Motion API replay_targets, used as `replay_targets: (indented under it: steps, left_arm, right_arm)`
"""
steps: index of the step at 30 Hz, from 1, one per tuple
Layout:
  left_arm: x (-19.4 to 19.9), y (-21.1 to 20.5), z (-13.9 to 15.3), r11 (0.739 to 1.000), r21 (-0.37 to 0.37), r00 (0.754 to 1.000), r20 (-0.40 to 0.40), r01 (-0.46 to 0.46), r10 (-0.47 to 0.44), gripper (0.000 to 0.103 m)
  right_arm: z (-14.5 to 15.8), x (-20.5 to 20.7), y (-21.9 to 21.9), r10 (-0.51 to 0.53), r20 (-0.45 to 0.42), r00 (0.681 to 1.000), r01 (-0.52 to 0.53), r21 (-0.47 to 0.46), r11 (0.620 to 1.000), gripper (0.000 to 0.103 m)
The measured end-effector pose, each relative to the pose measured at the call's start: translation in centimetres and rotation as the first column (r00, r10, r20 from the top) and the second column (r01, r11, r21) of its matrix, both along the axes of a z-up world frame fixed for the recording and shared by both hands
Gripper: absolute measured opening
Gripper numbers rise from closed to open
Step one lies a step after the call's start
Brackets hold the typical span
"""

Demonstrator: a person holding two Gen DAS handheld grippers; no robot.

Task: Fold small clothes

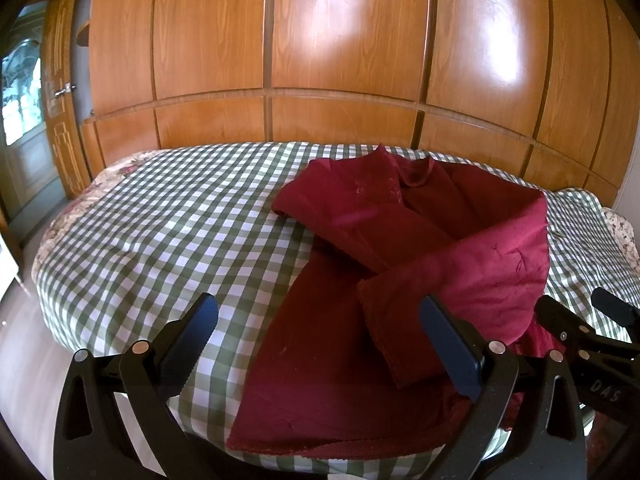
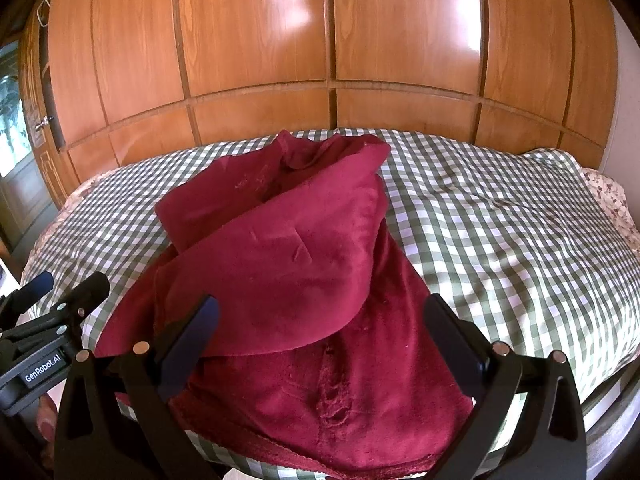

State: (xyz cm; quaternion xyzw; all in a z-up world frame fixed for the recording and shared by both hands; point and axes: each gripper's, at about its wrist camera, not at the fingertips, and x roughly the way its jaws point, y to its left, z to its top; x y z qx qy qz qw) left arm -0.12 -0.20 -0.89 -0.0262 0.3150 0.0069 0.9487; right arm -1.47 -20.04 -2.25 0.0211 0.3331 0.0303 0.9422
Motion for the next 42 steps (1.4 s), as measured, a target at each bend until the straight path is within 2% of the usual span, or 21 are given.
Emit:
replay_targets:
  steps: [42]
  left_arm:
    - [0.11,-0.69,-0.17,1.0,-0.018,1.0,-0.014,0.004,-0.004,0.099]
  right_arm:
    - [-0.17,0.14,0.38,0.017,-0.005,1.0,-0.017,-0.01,1.0,0.101]
